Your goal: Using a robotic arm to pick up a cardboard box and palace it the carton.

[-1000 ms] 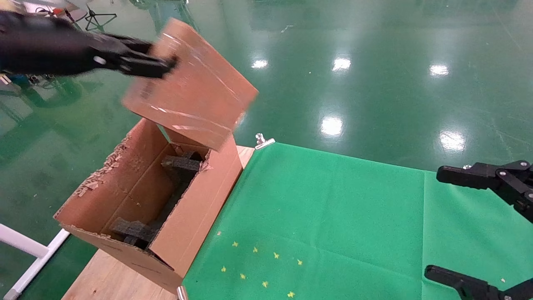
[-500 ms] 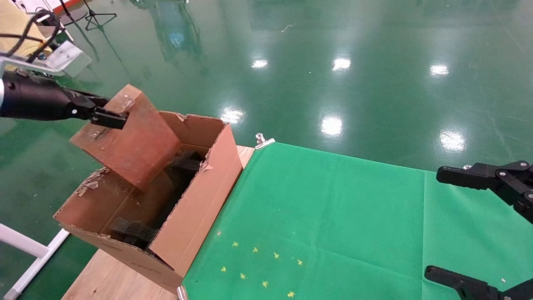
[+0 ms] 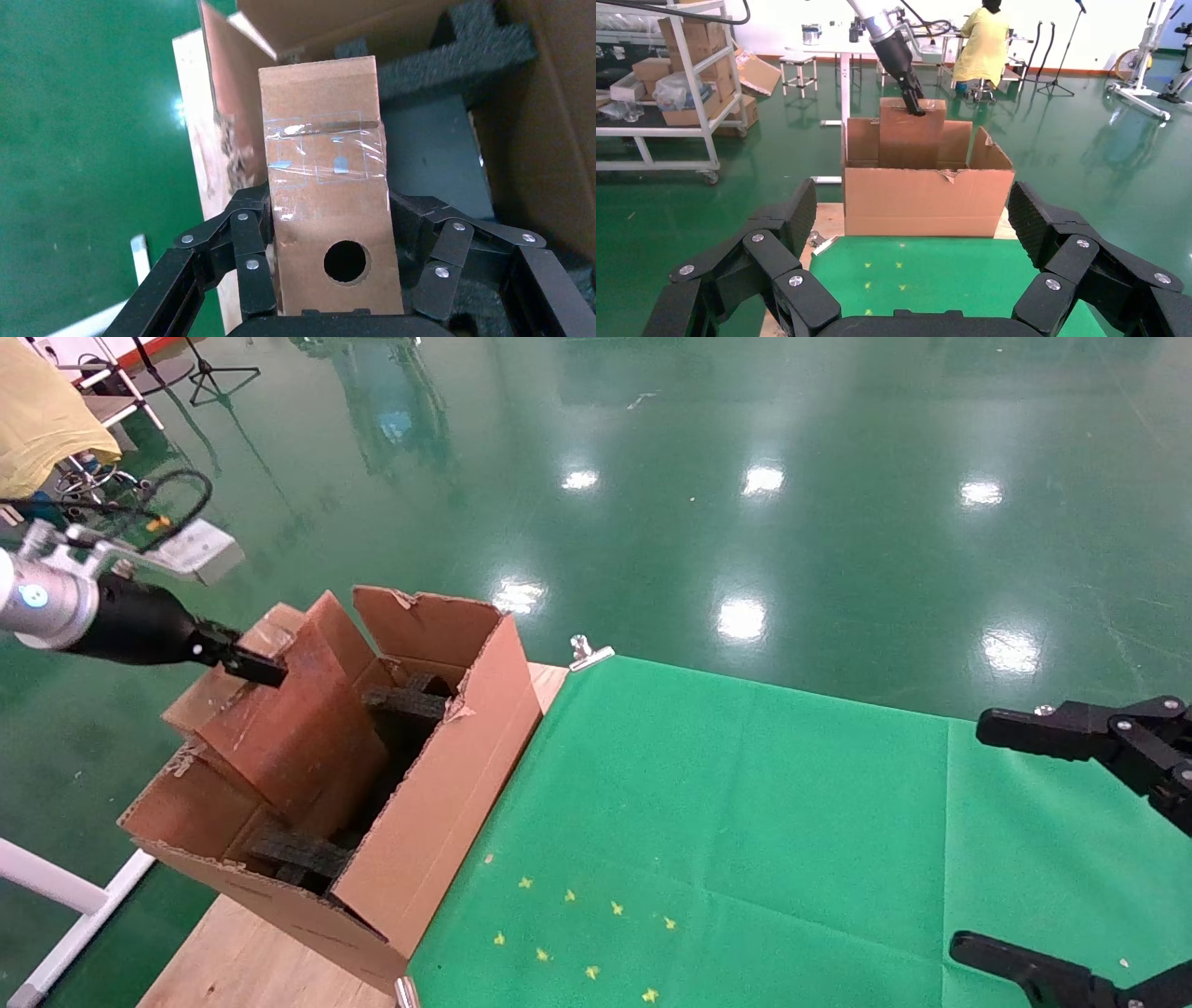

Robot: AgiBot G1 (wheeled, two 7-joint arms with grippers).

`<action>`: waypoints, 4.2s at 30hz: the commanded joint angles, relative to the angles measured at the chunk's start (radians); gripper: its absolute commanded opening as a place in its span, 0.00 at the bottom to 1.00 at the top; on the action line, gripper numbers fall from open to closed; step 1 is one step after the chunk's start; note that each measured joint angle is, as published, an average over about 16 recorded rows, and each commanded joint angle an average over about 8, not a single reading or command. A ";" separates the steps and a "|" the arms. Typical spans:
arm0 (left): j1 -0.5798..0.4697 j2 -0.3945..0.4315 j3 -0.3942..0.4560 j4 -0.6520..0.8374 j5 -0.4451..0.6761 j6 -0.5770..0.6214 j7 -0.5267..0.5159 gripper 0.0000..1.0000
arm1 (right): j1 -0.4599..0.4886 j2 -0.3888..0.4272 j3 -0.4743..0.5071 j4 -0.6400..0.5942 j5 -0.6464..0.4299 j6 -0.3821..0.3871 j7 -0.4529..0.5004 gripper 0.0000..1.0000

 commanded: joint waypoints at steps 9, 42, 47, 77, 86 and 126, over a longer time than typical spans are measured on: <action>0.026 0.061 0.019 0.132 0.031 -0.083 0.022 0.00 | 0.000 0.000 -0.001 0.000 0.000 0.000 0.000 1.00; 0.060 0.130 0.027 0.269 0.043 -0.152 0.012 1.00 | 0.000 0.001 -0.002 0.000 0.001 0.001 -0.001 1.00; 0.058 0.129 0.027 0.266 0.043 -0.153 0.012 1.00 | 0.000 0.001 -0.002 0.000 0.001 0.001 -0.001 1.00; -0.006 0.048 -0.093 0.139 -0.159 0.049 0.199 1.00 | 0.001 0.001 -0.003 -0.001 0.002 0.001 -0.002 1.00; 0.085 0.035 -0.128 0.023 -0.285 0.072 0.211 1.00 | 0.001 0.001 -0.003 -0.002 0.002 0.001 -0.002 1.00; 0.654 -0.047 -0.343 -0.715 -1.076 0.226 0.301 1.00 | 0.002 0.002 -0.006 -0.002 0.004 0.002 -0.003 1.00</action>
